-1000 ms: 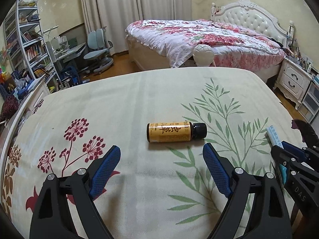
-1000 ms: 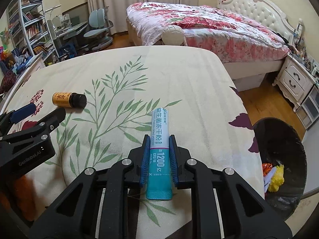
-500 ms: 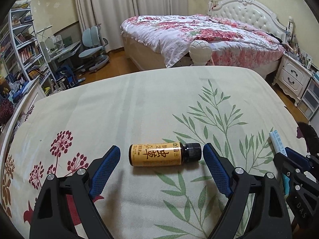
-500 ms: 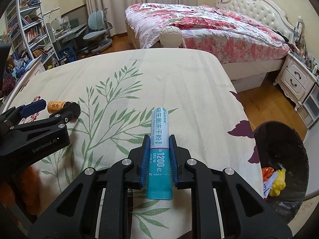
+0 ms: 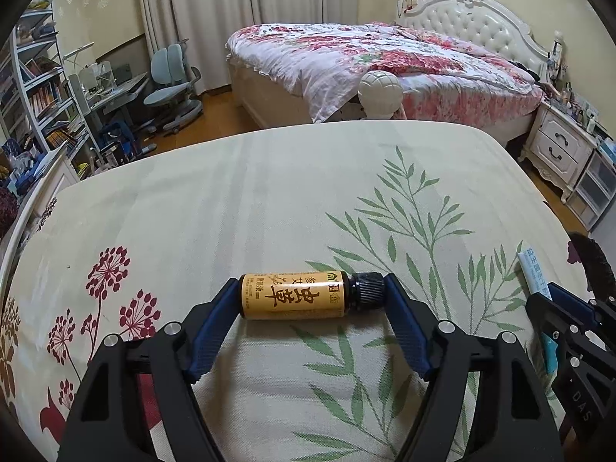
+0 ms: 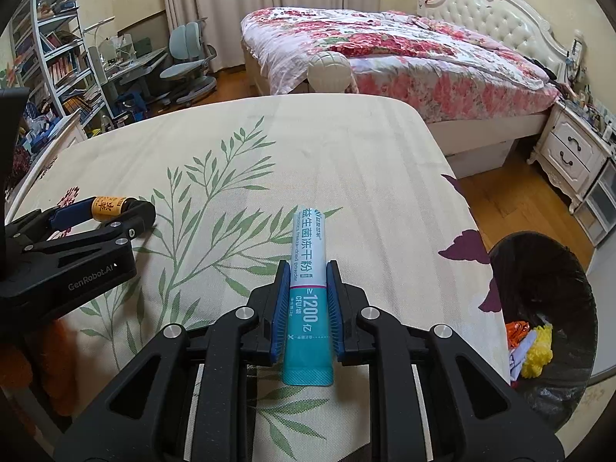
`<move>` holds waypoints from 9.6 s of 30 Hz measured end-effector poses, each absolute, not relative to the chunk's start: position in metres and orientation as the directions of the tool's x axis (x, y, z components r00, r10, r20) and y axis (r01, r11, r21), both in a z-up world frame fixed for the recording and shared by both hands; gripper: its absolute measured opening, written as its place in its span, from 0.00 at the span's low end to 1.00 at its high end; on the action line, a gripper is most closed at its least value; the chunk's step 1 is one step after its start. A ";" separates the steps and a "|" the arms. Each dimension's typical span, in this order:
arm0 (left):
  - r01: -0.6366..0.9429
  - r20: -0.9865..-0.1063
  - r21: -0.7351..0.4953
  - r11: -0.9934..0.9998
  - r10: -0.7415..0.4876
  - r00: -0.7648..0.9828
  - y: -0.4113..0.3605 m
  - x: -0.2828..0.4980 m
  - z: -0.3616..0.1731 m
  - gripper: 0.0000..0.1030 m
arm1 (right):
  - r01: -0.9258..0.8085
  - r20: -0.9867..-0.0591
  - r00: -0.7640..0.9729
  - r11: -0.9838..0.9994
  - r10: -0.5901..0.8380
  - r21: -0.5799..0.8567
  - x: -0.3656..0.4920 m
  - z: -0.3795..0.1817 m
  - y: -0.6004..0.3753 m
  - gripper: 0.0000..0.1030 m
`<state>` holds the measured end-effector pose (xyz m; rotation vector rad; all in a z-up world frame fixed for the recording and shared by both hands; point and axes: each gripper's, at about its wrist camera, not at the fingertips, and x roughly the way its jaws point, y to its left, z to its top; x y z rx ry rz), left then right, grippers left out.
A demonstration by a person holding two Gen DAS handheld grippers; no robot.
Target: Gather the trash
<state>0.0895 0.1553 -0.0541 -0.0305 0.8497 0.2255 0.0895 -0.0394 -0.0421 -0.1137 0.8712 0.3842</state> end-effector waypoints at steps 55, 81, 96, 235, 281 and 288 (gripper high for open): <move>-0.007 -0.622 -0.004 1.000 0.003 0.783 0.001 0.007 -0.007 0.71 | -0.098 -0.645 0.755 0.993 0.114 0.062 -0.001 -0.002 -0.196 0.17; 0.135 -0.629 0.036 0.990 -0.082 0.773 -0.107 0.087 -0.028 0.72 | 0.106 -0.651 0.758 0.993 -0.041 0.060 0.054 -0.023 -0.286 0.17; 0.161 -0.668 0.061 0.985 -0.080 0.740 -0.136 0.119 -0.041 0.72 | 0.141 -0.677 0.734 0.987 -0.056 0.072 0.078 -0.038 -0.306 0.18; -0.017 -0.563 -0.005 1.000 0.011 0.826 -0.004 -0.054 0.006 0.88 | 0.103 -0.540 0.839 0.994 -0.070 0.032 -0.086 0.016 -0.231 0.89; -0.043 -0.555 -0.024 0.999 0.022 0.832 0.012 -0.053 0.008 0.88 | 0.058 -0.562 0.826 0.998 -0.042 0.011 -0.078 0.017 -0.213 0.89; -0.175 -0.584 -0.011 0.984 0.136 0.800 0.071 -0.036 0.002 0.88 | -0.066 -0.580 0.813 0.998 0.055 0.003 -0.049 0.023 -0.164 0.89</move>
